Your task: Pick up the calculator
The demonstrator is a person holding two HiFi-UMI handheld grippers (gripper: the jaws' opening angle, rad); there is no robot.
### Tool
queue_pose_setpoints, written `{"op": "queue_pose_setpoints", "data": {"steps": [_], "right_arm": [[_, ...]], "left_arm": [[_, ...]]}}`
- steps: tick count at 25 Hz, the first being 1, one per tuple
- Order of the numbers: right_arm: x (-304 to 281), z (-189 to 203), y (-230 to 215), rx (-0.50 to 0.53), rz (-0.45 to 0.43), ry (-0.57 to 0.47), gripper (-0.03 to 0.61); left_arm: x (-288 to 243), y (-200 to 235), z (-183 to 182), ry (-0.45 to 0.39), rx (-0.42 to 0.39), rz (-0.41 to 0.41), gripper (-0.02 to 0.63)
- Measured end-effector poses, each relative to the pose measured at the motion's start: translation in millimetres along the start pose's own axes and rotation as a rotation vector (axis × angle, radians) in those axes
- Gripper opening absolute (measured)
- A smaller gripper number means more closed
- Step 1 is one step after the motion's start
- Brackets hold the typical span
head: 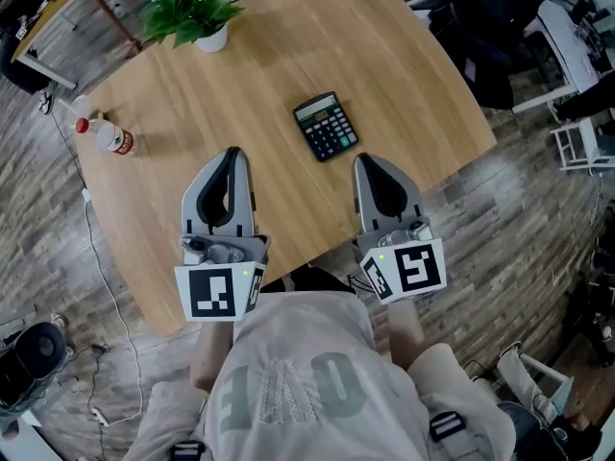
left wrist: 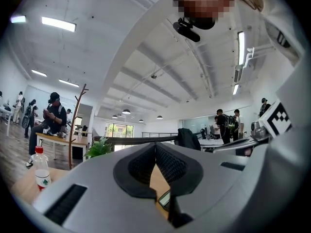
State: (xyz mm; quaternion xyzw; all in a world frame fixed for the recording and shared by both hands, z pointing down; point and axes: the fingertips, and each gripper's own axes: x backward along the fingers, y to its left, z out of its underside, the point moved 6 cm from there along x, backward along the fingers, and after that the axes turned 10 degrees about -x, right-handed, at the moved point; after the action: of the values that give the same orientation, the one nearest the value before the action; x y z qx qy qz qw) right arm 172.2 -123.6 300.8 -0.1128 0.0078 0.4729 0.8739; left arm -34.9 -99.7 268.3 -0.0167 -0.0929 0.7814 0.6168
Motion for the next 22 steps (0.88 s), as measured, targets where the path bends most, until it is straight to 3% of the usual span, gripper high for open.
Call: {"op": "queue_pose_setpoints", "data": {"steps": [2,4,5,6,7,10,12,15,22], "right_arm": [[-11,-10,-7,0.032,-0.017,-0.012,0.018],[-23,-22,-13,0.074,-0.087,-0.011,0.02],[-31,-28,-14,0.095,-0.142,-0.007,0.055],[-41,-33,-15,0.119,-0.196,-0.005,0.241],[-52,-39,-17,0.151,-0.24,-0.005,0.296],[-83,-56,-25,0.294,-0.331,0.013,0.33],[-111,-62,-33,0.377,-0.401,0.08,0.336],[-161,-50,-47,0.477,-0.534,0.291,0.347],[-223,20,-73,0.612,-0.847,0.997,0.345]], "left_arm": [[-3,0,2,0.004,0.004,0.01,0.009],[-5,-2,5,0.011,0.014,0.019,0.009],[-6,-3,7,0.016,0.018,0.024,0.009],[-7,-3,9,0.02,0.019,0.03,0.009],[-9,-3,11,0.025,0.02,0.034,0.009],[-12,-5,20,0.067,0.043,0.048,0.009],[-15,-4,28,0.095,0.054,0.059,0.009],[-21,0,45,0.127,0.073,0.07,0.009],[-43,-3,77,0.197,0.144,0.101,0.009]]}}
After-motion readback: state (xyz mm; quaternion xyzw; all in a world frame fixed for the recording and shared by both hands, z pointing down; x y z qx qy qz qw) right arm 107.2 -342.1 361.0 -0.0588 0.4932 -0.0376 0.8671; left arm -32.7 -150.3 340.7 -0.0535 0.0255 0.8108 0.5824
